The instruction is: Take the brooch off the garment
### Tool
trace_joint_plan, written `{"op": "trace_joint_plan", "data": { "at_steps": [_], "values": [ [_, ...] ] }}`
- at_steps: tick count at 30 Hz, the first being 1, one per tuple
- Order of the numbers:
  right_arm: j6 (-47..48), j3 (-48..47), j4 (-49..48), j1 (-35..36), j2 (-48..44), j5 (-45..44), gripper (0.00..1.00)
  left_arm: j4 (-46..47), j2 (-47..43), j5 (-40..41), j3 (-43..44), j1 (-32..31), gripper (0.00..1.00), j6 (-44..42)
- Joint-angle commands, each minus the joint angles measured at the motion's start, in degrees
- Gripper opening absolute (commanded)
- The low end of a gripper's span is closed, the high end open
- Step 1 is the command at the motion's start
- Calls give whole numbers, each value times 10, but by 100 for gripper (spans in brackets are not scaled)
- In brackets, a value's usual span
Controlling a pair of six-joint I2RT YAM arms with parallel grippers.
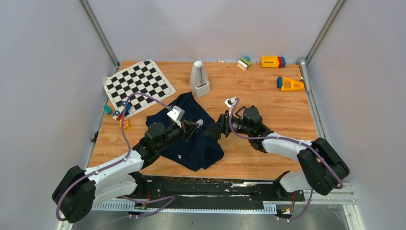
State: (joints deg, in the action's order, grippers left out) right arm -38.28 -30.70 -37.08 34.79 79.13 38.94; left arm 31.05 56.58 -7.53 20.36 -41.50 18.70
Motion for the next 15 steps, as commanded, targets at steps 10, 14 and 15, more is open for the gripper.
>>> {"op": "trace_joint_plan", "data": {
  "at_steps": [10, 14, 15],
  "values": [
    [73, -84, 121, 70, 41, -119, 9, -42, -20, 38, 30, -1, 0, -56],
    [80, -65, 134, 68, -12, -173, 1, -72, 3, 18, 49, -1, 0, -70],
    [80, -56, 143, 67, -33, -206, 0, -86, 14, 12, 60, -1, 0, -74]
  ]
}}
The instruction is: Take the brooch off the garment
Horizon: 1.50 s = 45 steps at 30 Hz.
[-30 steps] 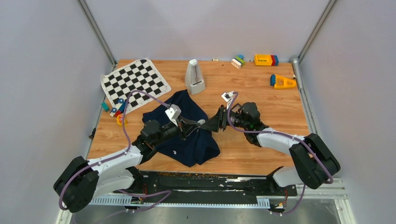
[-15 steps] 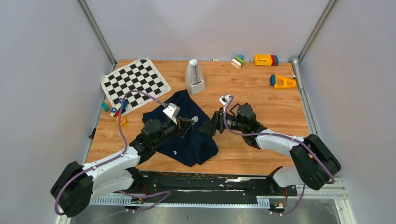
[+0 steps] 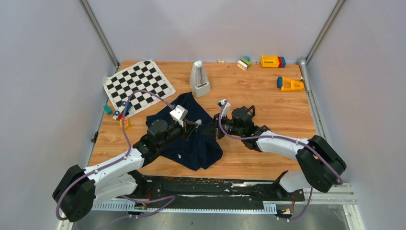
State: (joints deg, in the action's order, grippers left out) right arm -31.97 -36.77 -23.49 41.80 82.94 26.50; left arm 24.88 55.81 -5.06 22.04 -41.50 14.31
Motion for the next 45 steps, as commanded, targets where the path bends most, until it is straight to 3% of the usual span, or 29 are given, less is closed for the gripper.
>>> {"op": "trace_joint_plan", "data": {
  "at_steps": [1, 7, 13, 17, 18, 20, 28, 39, 45],
  "values": [
    [12, 13, 14, -8, -86, -105, 0, -37, 27, -23, 53, -1, 0, -33],
    [-31, 56, 31, -35, -154, -222, 0, -59, 59, -34, 71, -1, 0, -32],
    [-14, 34, 81, -38, -143, -253, 14, -15, 69, -48, 56, 24, 0, 30],
    [5, 45, 48, -39, -138, -206, 64, 3, 70, -110, 54, 64, 0, 78],
    [4, 53, 25, -39, -138, -185, 73, 14, 68, -126, 51, 67, 0, 87],
    [7, 66, -19, -39, -138, -133, 79, 35, 56, -143, 41, 72, 0, 94],
    [31, 112, -148, -39, -148, 4, 73, 143, 36, -241, 11, 72, 0, 136],
    [25, 147, -243, -39, -173, 88, 66, 265, 37, -326, -12, 71, 0, 189],
    [11, 136, -233, -39, -175, 102, 58, 290, 38, -356, -14, 71, 0, 188]
  ]
}}
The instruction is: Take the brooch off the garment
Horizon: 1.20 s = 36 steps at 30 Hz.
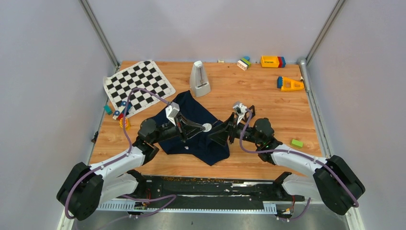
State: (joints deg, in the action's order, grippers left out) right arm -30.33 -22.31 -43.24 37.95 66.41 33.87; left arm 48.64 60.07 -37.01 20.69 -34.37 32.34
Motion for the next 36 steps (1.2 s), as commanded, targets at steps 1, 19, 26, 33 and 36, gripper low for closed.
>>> {"op": "trace_joint_plan", "data": {
  "at_steps": [1, 19, 26, 33, 36],
  "values": [
    [-9, -10, -36, -1, -9, 33, 55, 55, -5, -41, -1, 1, 0, 5],
    [-31, -22, -22, -1, -28, 59, 47, 101, 42, -89, 8, -9, 0, 6],
    [-32, -26, -6, -1, -29, 47, 38, 101, 44, -89, 8, -15, 0, 1],
    [-39, -28, -5, -1, -25, 47, 32, 107, 41, -95, 6, -26, 0, -16],
    [-42, -28, -2, -1, -26, 42, 31, 107, 40, -95, 5, -29, 0, -20]
  ]
}}
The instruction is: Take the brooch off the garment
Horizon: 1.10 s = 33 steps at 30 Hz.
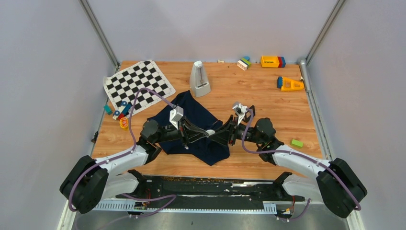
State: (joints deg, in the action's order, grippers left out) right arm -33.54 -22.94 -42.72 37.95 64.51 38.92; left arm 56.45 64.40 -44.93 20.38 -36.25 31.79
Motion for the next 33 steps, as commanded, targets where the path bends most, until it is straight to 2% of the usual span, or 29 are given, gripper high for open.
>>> {"op": "trace_joint_plan", "data": {
  "at_steps": [1, 12, 23, 33],
  "values": [
    [-11, -23, -3, -1, -7, -13, 30, 28, -6, -14, 7, -11, 0, -17],
    [-47, -28, 16, -1, -8, -74, 27, 23, -15, -7, 3, -13, 0, -30],
    [-68, -26, 16, -1, -5, -98, 20, 24, -16, -12, 3, -19, 0, -42],
    [-91, -14, 10, -1, -15, -137, 21, 9, -17, -10, 6, -31, 0, -61]
  ]
}}
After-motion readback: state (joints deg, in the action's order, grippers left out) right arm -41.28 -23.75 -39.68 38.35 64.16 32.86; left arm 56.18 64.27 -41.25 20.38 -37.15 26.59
